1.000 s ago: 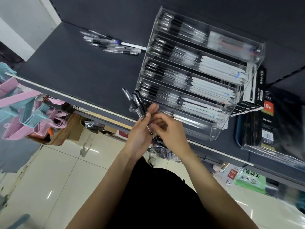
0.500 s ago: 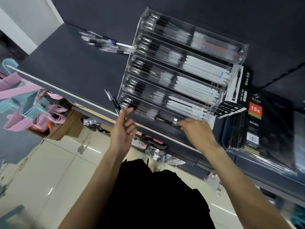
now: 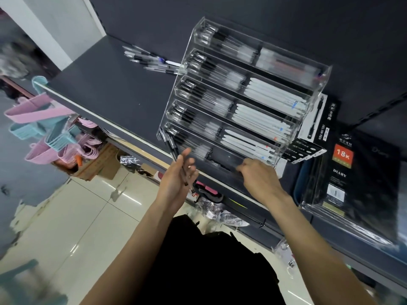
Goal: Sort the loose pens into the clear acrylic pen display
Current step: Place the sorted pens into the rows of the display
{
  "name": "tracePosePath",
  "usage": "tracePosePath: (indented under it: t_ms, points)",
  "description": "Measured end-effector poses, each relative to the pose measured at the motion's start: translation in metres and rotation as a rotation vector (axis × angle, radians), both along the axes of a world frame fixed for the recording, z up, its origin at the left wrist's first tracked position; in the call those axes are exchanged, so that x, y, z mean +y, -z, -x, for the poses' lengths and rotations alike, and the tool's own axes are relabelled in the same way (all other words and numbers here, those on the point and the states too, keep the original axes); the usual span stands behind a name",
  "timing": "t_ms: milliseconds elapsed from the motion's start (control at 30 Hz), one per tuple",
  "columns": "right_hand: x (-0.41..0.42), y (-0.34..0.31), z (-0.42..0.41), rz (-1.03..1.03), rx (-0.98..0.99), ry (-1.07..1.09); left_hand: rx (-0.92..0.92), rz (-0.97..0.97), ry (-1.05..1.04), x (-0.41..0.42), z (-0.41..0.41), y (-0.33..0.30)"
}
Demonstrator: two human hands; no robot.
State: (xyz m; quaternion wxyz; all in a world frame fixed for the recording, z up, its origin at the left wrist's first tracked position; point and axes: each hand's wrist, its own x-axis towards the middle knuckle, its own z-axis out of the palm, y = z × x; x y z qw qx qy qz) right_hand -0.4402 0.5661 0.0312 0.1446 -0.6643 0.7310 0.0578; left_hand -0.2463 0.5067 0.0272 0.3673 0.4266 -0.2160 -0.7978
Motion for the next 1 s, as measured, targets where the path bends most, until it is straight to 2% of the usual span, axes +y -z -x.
tracePosePath:
  t_ms: [67,133,300,367,433,500,600,733,900,1000]
  points:
    - [0.001,-0.008,-0.011,0.171,-0.185,0.071,0.008,0.014,0.038,0.004,0.008,-0.001]
    - [-0.001,-0.017,-0.027,0.260,-0.472,0.169,-0.029,0.045,0.088,0.008,0.018,-0.003]
    - [-0.006,-0.016,-0.051,0.148,-0.992,0.417,-0.068,0.118,0.214,0.016,0.037,-0.008]
    - [-0.005,-0.015,-0.044,0.151,-1.047,0.463,-0.174,0.182,0.275,0.014,0.038,-0.008]
    - [-0.001,-0.017,-0.028,0.205,-0.885,0.456,-0.360,0.276,0.315,0.010,0.035,-0.007]
    - [0.005,-0.018,-0.008,0.282,-0.621,0.422,-0.517,0.337,0.306,0.005,0.027,-0.003]
    - [0.010,-0.012,0.010,0.271,-0.342,0.332,-0.536,0.334,0.270,-0.007,0.009,0.003]
    - [0.004,0.005,0.008,0.235,-0.276,0.268,-0.474,0.243,0.204,-0.018,-0.002,0.006]
    - [-0.001,0.018,0.006,0.187,-0.023,0.210,-0.433,0.281,0.166,-0.019,0.003,0.006]
    - [-0.006,0.024,0.003,0.107,-0.046,0.205,-0.425,0.296,0.181,-0.020,0.008,0.009]
